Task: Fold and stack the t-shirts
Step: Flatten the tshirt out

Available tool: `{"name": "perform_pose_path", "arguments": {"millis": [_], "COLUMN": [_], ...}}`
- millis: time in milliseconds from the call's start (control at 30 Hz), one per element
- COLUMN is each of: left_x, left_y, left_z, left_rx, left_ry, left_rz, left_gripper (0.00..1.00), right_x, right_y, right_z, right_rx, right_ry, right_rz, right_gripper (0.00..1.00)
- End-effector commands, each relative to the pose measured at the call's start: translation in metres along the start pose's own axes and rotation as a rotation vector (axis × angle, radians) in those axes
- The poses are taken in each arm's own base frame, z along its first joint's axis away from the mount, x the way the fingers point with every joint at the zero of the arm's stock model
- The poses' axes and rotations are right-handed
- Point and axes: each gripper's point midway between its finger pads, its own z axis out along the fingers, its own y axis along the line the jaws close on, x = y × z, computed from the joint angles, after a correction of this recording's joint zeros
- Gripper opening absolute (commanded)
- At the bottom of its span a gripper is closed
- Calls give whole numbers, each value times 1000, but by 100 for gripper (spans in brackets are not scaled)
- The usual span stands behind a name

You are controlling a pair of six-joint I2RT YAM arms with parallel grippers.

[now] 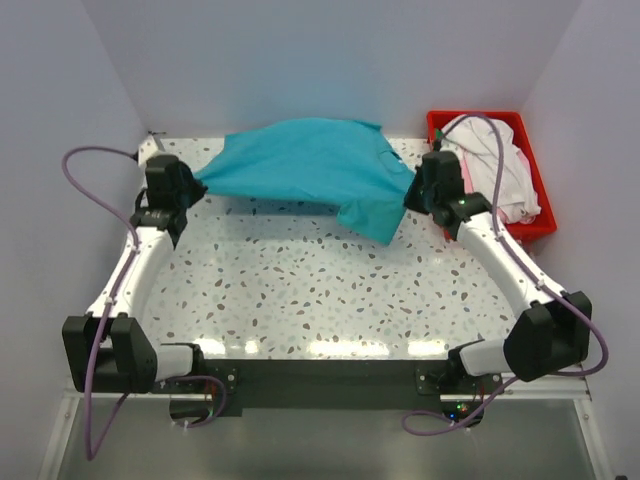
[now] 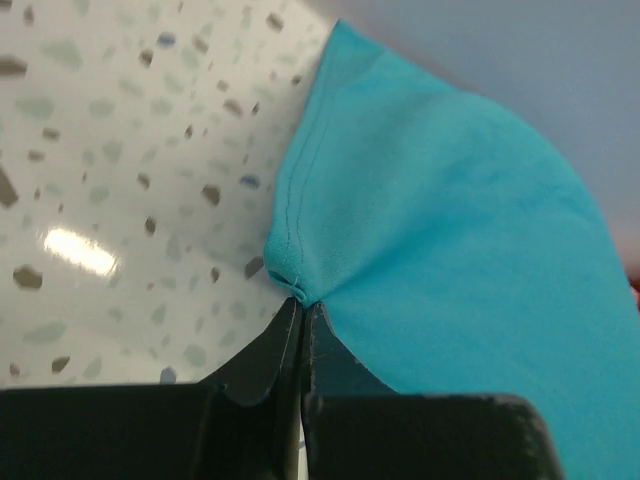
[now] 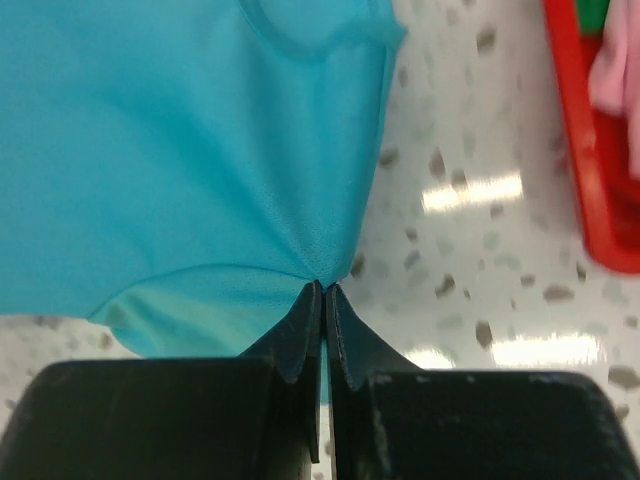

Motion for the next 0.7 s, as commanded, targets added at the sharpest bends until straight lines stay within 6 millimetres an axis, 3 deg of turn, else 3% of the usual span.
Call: {"name": "perform_pose_path", "arguments": {"millis": [0, 33, 100, 133, 200, 333, 433, 467, 500, 533, 667], "left_x": [55, 68, 109, 119, 146, 167, 170, 170, 174, 175, 181], "left_y": [47, 57, 84, 89, 106, 117, 123, 123, 126, 126, 127], "left_z": [-4, -4, -5, -5, -7, -13, -20, -23, -25, -27, -37], "left_rx": [-104, -123, -180, -184, -219, -240, -255, -249, -253, -247, -223], "left_ry": [69, 87, 158, 177, 233, 285, 289, 285, 293, 301, 311], "left_rz": [-95, -103, -118, -122, -127, -134, -127, -127, -122, -121, -123], "left_gripper": [0, 0, 0, 0, 0, 0, 4, 13, 14, 16, 24], "right_x": [58, 87, 112, 129, 144, 162, 167, 168, 170, 174, 193], "right_y": [-24, -38, -47, -56, -64, -77, -83, -84, -84, -84, -88], "right_z": [6, 11, 16, 17, 18, 13, 5, 2, -2, -7, -27], "right_rx": [38, 69, 83, 102, 122, 157, 167, 165, 159, 144, 105], "right_ry": [114, 173, 225, 260, 295, 331, 342, 348, 352, 351, 381], "right_rz": [64, 62, 62, 58, 51, 35, 30, 33, 34, 43, 80], "right_gripper": [0, 0, 0, 0, 0, 0, 20, 29, 42, 49, 55]}}
